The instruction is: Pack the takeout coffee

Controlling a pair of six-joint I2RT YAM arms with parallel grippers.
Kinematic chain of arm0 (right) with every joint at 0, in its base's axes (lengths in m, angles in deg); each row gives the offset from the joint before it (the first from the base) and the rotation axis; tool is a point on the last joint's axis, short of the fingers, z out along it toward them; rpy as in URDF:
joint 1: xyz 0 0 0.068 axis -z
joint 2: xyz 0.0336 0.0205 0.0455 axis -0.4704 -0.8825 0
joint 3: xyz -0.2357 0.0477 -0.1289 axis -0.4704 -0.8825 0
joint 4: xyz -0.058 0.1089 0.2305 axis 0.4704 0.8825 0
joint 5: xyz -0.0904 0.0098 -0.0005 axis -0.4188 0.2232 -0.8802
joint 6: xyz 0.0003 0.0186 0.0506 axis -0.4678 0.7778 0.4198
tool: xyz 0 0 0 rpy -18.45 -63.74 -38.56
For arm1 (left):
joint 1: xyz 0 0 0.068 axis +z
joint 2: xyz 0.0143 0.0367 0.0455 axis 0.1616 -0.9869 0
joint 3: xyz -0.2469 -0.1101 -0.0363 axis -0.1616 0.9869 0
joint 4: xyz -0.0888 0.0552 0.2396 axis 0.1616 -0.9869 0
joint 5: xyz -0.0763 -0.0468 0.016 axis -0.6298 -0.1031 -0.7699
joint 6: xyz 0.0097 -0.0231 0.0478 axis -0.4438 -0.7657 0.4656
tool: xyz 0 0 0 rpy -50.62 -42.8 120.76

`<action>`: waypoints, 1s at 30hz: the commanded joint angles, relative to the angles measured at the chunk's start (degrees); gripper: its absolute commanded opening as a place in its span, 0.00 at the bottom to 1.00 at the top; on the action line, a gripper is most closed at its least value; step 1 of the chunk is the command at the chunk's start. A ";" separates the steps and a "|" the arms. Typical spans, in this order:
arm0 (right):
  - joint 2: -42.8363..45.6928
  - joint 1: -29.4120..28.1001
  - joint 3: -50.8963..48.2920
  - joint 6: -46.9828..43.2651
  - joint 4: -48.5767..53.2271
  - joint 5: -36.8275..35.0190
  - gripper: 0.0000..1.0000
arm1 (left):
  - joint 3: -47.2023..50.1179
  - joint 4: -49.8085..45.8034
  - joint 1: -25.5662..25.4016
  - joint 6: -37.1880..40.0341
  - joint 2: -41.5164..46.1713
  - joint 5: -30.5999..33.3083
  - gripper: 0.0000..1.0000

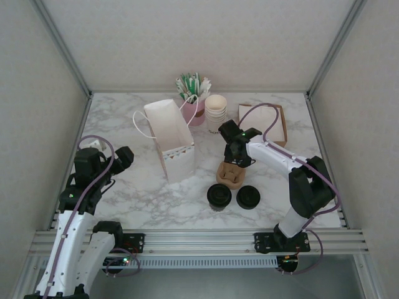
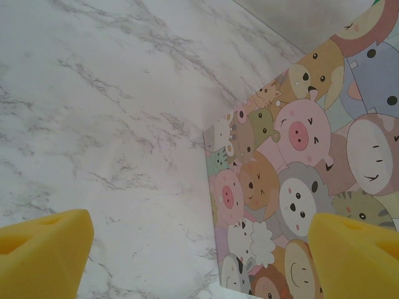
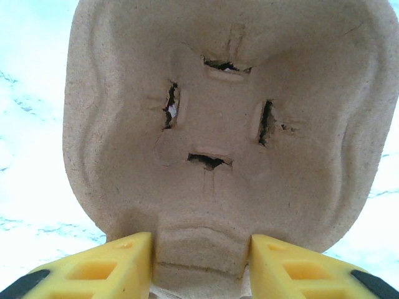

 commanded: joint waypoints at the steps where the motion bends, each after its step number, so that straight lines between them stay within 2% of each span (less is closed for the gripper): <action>1: 1.67 0.29 0.19 -0.64 1.02 -0.76 0.43 | -1.23 -0.98 -0.28 0.81 0.19 0.64 0.89; 17: 6.91 0.28 0.58 -0.93 2.95 -1.18 0.40 | -1.20 -0.96 -0.29 0.81 0.06 0.78 0.89; 30: 17.81 0.28 3.25 -5.38 3.00 -0.65 0.38 | -1.28 -1.22 -0.26 0.82 -0.09 0.97 0.89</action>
